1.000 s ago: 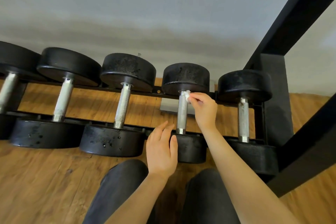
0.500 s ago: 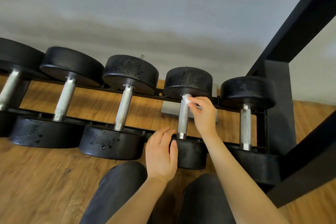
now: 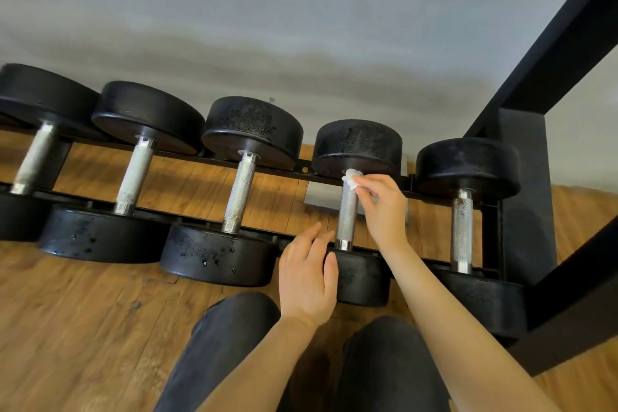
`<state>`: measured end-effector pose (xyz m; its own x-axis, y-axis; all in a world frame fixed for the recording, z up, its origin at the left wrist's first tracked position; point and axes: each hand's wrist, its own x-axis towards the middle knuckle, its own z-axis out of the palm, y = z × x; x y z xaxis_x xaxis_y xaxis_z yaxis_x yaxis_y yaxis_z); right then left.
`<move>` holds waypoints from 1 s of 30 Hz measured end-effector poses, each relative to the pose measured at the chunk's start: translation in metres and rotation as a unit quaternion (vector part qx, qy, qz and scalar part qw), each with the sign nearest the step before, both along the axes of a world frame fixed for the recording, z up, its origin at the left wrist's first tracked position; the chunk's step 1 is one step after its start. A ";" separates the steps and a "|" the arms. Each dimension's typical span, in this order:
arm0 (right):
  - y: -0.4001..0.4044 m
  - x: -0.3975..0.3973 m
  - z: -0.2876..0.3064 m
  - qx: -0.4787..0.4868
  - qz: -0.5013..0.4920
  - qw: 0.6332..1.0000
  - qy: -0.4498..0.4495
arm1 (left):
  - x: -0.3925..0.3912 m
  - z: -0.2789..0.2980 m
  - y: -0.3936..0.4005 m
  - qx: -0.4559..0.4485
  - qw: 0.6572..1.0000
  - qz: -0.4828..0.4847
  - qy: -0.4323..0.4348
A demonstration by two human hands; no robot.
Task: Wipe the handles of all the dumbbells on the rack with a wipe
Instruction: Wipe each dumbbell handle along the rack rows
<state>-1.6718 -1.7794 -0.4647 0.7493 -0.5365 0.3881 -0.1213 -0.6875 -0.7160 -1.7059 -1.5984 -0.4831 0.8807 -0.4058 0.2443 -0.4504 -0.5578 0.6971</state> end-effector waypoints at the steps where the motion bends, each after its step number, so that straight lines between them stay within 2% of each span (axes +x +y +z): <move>1: 0.000 0.000 0.000 -0.006 -0.002 1.000 0.003 | 0.000 0.001 0.001 0.010 1.000 -0.005 0.001; 5: -0.001 0.001 0.004 -0.013 -0.002 1.000 0.021 | 0.009 0.015 0.014 0.076 0.995 -0.050 -0.033; 8: 0.000 0.001 0.007 -0.003 0.000 1.000 0.028 | 0.032 0.037 0.038 0.117 0.983 -0.070 -0.125; 13: 0.003 0.000 0.011 0.009 -0.011 0.999 0.046 | 0.085 0.065 0.075 0.191 0.954 -0.034 -0.229; 18: 0.003 -0.009 0.009 0.009 0.018 0.998 0.068 | 0.107 0.054 0.097 0.251 0.942 -0.016 -0.222; 24: 0.002 -0.003 0.009 0.042 -0.019 0.999 0.026 | 0.106 0.056 0.095 0.233 0.957 -0.003 -0.172; 30: 0.007 -0.009 0.007 0.053 -0.011 0.998 0.034 | 0.103 0.056 0.095 0.215 0.960 -0.005 -0.179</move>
<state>-1.6811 -1.7720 -0.4576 0.7589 -0.5892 0.2773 -0.1866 -0.6049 -0.7742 -1.6032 -1.5037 -0.4267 0.7674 -0.5448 0.3379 -0.6246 -0.7543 0.2022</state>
